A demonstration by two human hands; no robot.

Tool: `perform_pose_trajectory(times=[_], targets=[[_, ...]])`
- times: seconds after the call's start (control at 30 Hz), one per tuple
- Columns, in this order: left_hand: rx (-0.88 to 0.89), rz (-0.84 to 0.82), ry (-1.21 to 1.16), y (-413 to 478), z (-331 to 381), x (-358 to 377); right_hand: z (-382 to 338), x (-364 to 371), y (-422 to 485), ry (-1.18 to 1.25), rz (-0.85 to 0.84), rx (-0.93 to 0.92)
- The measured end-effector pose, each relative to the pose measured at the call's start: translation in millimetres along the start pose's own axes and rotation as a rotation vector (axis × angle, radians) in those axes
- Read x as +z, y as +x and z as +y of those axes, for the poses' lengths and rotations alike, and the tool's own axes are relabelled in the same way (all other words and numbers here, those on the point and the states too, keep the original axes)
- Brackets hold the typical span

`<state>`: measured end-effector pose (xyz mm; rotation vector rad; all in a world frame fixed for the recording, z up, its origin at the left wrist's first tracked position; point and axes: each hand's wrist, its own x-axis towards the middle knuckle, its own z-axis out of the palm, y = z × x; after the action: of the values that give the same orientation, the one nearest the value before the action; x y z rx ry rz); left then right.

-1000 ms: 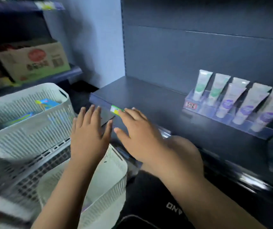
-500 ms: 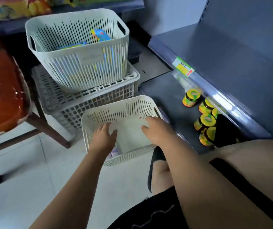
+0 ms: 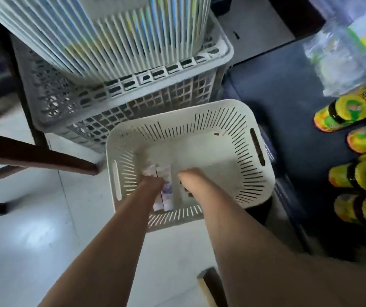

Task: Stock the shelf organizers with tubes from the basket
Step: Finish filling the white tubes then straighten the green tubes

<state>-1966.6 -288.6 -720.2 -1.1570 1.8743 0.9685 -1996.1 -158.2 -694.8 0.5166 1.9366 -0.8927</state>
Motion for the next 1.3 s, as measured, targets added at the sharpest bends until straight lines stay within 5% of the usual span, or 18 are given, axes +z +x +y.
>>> perform_pose_trajectory(times=[0.27, 0.57, 0.93, 1.3], targets=[[0.117, 0.073, 0.091, 36, 1, -2, 15, 29, 50, -0.037, -0.030, 0.137], [0.178, -0.146, -0.087, 18, 13, 7, 24, 0, 49, 0.075, 0.093, 0.152], [0.535, -0.093, -0.403, -68, 76, -38, -6, -107, -24, 0.217, 0.051, -0.310], [1.036, -0.200, -0.511, -256, 149, -73, -44, -220, -209, 0.460, 0.401, -0.749]])
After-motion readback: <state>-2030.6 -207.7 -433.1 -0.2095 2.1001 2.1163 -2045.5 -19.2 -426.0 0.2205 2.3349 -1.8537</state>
